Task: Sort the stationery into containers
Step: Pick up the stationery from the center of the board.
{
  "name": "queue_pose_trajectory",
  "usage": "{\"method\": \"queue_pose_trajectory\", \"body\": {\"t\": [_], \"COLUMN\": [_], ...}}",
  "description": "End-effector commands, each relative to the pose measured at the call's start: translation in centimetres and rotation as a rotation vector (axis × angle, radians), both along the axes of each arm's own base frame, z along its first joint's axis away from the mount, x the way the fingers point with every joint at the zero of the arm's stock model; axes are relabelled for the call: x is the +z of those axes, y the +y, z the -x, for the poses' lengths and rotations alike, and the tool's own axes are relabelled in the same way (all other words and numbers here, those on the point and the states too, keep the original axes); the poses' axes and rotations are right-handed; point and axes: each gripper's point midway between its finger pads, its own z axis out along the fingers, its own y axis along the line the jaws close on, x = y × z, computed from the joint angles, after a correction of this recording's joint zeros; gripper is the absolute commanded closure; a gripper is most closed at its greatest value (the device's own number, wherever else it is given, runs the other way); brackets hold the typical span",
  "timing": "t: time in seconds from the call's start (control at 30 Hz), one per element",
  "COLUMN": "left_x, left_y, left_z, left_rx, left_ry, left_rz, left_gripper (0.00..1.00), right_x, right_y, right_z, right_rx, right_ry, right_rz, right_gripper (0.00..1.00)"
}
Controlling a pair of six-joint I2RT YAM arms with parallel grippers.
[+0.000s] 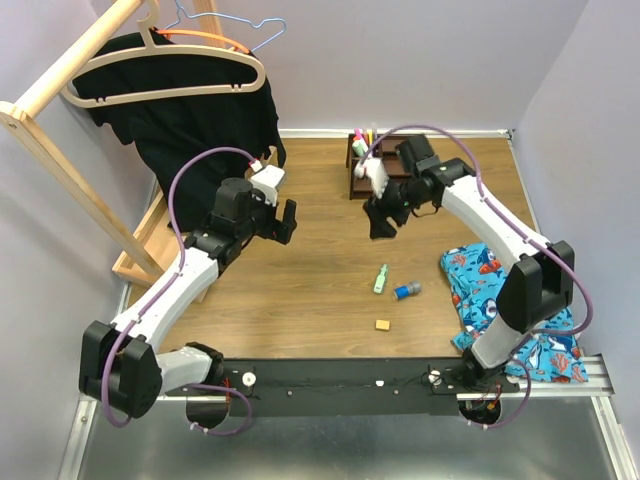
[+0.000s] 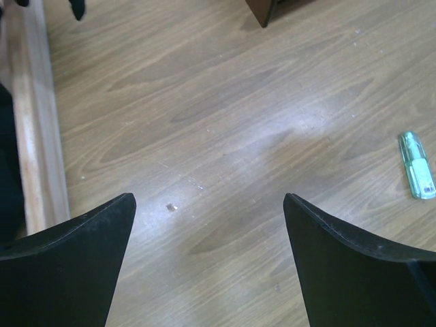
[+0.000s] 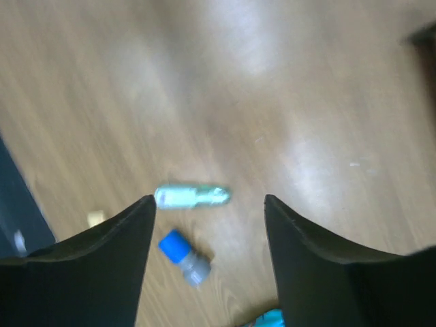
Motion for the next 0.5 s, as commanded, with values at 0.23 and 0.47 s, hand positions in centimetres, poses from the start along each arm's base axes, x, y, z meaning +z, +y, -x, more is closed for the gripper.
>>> {"method": "queue_pose_trajectory", "body": {"t": [0.23, 0.47], "left_x": [1.9, 1.6], "left_y": [0.3, -0.1], "left_z": [0.9, 1.2], "left_rx": [-0.012, -0.023], "left_ry": [-0.073, -0.064], "left_rz": [0.033, 0.044], "left_gripper": [0.01, 0.01], "right_x": [-7.7, -9.4], "right_y": [-3.0, -3.9], "right_z": [12.6, 12.8], "right_rx": [0.664, 0.636], "right_ry": [-0.037, -0.027], "right_rz": [0.343, 0.398], "right_gripper": [0.20, 0.23]}}
